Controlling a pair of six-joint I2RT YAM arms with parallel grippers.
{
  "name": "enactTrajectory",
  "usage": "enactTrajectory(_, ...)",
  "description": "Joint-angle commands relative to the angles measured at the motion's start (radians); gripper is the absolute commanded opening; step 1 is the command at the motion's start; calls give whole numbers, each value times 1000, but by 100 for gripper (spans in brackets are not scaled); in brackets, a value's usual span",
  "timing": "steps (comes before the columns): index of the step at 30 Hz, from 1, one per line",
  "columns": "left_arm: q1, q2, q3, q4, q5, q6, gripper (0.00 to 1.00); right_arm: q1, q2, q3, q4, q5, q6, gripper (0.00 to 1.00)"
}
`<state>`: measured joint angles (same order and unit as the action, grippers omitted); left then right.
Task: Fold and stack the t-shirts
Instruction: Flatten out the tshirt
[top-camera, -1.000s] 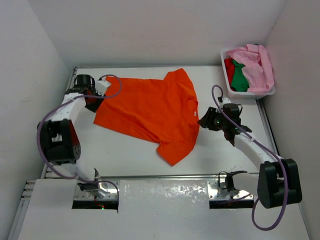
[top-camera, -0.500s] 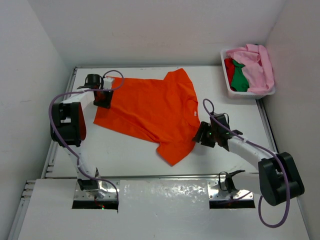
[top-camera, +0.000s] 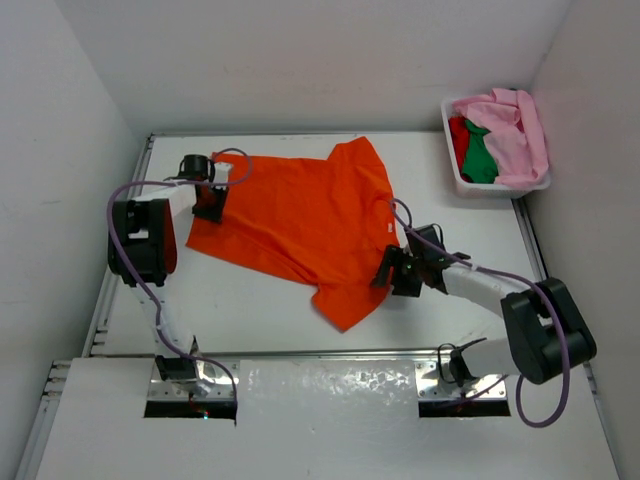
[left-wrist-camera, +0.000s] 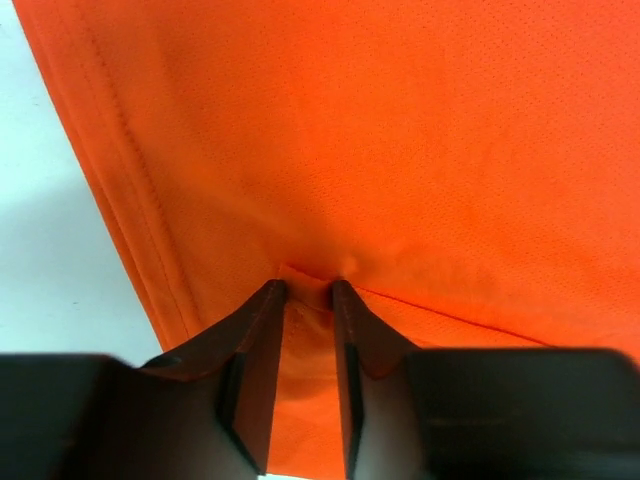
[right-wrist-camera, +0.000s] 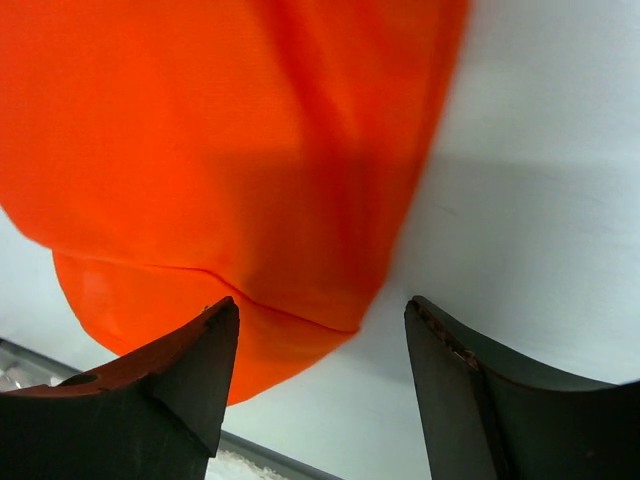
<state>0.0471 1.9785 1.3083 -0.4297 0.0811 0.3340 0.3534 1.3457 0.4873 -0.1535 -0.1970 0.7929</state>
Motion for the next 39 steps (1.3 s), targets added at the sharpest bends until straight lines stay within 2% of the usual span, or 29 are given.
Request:
enactTrajectory(1, -6, 10, -3, 37, -76, -12, 23, 27, 58, 45, 5, -30, -35, 66)
enactTrajectory(2, -4, 8, -4, 37, -76, -13, 17, 27, 84, 42, 20, -41, -21, 66)
enactTrajectory(4, -6, -1, -9, 32, -69, -15, 13, 27, 110, 43, 38, -51, -12, 64)
enactTrajectory(5, -6, -4, -11, 34, -63, -13, 6, 27, 133, 48, 40, -47, -8, 60)
enactTrajectory(7, -6, -18, -24, 40, -53, -10, 0, 27, 151, 53, 70, -42, 3, 48)
enactTrajectory(8, -6, -23, -30, 52, -43, -9, 0, 27, 167, 51, 87, -39, 21, 43)
enactTrajectory(9, -6, -35, -37, 55, -35, -7, 0, 27, 174, 53, 100, -39, 34, 31)
enactTrajectory(11, -4, -49, -37, 54, -26, -9, 0, 27, 191, 62, 129, -42, 60, 20)
enactTrajectory(12, -4, -56, -34, 52, -26, -7, 0, 27, 207, 66, 135, -42, 65, 10)
enactTrajectory(14, -4, -93, -27, 55, -29, 3, 0, 25, 219, 94, 138, -21, 65, 0)
enactTrajectory(20, 8, -231, 15, 62, -47, 26, 0, -63, 237, 263, 60, 45, -15, 0)
enactTrajectory(24, 11, -309, 40, -12, -44, 60, 0, -152, 257, 397, -26, 31, -87, 0)
enactTrajectory(28, 11, -392, -41, -110, -6, 129, 0, -169, 283, 496, -200, 48, -231, 0)
enactTrajectory(31, 11, -446, -141, -216, 44, 213, 0, -169, 294, 504, -245, 56, -299, 0)
enactTrajectory(33, 11, -455, -177, -265, 97, 272, 7, -169, 306, 501, -245, 47, -310, 0)
enactTrajectory(34, 11, -461, -191, -315, 152, 330, 18, -169, 314, 504, -244, 39, -310, 0)
enactTrajectory(37, 11, -481, -210, -464, 282, 463, 33, -169, 342, 520, -225, 21, -311, 0)
enactTrajectory(39, 11, -492, -192, -568, 345, 567, 35, -169, 363, 545, -221, 5, -308, 0)
